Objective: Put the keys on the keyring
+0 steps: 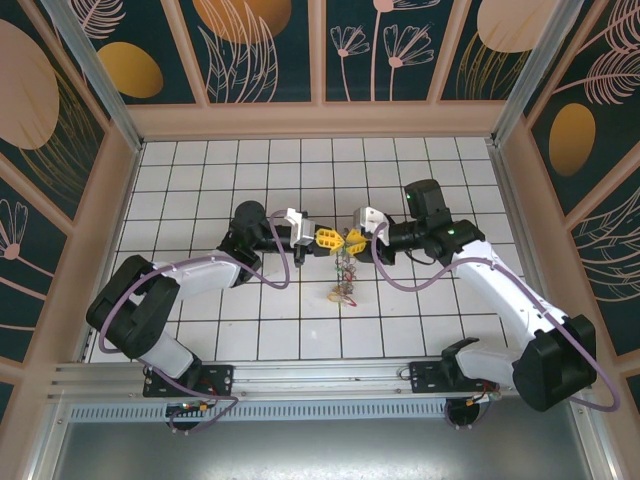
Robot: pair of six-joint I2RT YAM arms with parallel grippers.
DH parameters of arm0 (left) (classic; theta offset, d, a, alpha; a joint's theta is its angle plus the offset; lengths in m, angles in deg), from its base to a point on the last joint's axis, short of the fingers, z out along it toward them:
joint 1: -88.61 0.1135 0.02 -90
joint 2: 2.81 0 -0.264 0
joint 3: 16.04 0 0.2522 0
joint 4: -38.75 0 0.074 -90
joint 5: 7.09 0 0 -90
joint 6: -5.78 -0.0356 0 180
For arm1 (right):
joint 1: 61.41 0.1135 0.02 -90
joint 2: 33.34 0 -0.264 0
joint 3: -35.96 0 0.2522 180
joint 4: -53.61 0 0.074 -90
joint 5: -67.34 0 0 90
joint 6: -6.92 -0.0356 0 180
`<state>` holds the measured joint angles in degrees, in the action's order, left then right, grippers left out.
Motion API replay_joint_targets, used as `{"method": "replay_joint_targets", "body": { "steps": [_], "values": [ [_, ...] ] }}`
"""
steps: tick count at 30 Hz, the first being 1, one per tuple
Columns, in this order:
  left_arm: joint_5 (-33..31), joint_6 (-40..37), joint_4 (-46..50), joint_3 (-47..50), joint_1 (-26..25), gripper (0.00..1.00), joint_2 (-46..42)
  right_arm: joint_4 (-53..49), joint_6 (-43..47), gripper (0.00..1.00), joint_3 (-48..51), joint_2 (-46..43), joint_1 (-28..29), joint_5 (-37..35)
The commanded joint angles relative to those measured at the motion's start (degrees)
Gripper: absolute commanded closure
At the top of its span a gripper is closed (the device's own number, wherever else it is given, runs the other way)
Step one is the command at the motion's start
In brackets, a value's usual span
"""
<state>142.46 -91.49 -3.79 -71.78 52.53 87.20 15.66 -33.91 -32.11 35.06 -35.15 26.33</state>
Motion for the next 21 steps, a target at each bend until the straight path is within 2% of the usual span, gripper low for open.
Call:
{"method": "replay_joint_targets", "body": {
  "steps": [1,13,14,16,17,19,21],
  "values": [
    [1.18,-0.71,-1.71,-0.16,-0.27,1.0,-1.99,1.41,0.6,0.76,-1.42,-1.33,0.72,-0.17],
    [0.74,-1.0,-1.69,0.39,-0.29,1.0,-1.95,3.32,-0.66,0.76,-1.52,-0.24,1.78,-0.06],
    [0.7,-1.06,-1.68,0.49,-0.3,1.0,-1.96,2.98,-0.59,0.79,-1.66,-0.15,1.78,0.0],
    [0.48,-0.82,-1.54,0.43,-0.24,1.0,-2.01,1.73,0.01,0.97,-2.3,0.37,1.78,0.25],
    [0.33,-0.82,-1.37,0.49,-0.31,1.0,-2.08,1.01,0.28,1.0,-2.64,0.65,1.84,0.14],
    [-0.81,-1.07,0.6,0.09,-0.31,1.0,-2.41,-0.31,0.89,1.0,-3.06,1.13,1.89,-0.87],
    [-1.71,-4.56,8.49,-1.24,-0.28,0.9,-3.53,-2.13,1.53,1.0,-3.68,1.4,1.86,-3.2]
  ]
}}
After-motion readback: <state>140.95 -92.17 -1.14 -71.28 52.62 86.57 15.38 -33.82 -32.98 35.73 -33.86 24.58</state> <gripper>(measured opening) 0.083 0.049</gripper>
